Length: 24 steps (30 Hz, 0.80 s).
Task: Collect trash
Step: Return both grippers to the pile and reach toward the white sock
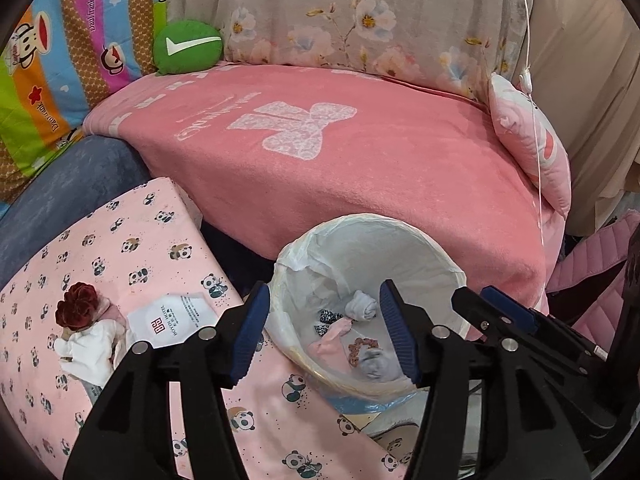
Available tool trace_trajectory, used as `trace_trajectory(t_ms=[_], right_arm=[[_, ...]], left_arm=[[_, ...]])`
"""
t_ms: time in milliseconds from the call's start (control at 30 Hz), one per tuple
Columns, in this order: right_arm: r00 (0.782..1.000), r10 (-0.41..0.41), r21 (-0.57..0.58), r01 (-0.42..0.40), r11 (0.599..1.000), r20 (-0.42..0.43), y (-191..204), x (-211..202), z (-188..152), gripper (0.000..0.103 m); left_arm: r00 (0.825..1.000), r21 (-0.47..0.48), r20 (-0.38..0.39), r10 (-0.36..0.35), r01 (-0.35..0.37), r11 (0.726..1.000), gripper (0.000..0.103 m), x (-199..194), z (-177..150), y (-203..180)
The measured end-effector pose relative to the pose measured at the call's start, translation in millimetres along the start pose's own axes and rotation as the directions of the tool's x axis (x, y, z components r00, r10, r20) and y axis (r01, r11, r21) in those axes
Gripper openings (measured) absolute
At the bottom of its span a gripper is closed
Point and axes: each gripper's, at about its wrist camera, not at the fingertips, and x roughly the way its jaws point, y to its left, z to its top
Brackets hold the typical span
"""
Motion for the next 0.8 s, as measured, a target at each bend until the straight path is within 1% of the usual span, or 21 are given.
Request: trace_trajectory(t_ms=[133,500,600,733,800], right_arm=[[1.0,0.009,-0.005,-0.009,1.0,-0.002,5.2,-2.3,-4.1,0.04],[0.999,0.034,-0.044,-0.034,0.998,-0.01,31.6,-11.8,-16.2,0.041],[0.999,0.045,-0.053,-0.046,0.998,-0.016,40.3,-13.1,-20.4,0.042],[0.998,0.056,-0.075,-0.058,0.996,-0.027,54.0,-14.3,-27.6,0.042],[0.998,0.06,-0.085,-0.063,0.994,-0.031,60.5,-15.1,-31.0,0.043]], left_arm=[[1.0,-0.017,-0.004,0.015,-0.015,1.0,0.055,-2.3,-5.1,7.6],[0.999,-0.071,-0.006,0.042,-0.042,0.997,0.055,-16.5,-20.7,31.8],[0.999,-0.085,-0.006,0.052,-0.052,0.995,0.059,-20.5,-25.9,39.7],[0.998,-0.113,-0.007,0.067,-0.067,0.991,0.068,-25.8,-32.5,51.5],[0.997,-0.129,-0.006,0.075,-0.075,0.989,0.07,-28.6,-36.0,58.6]])
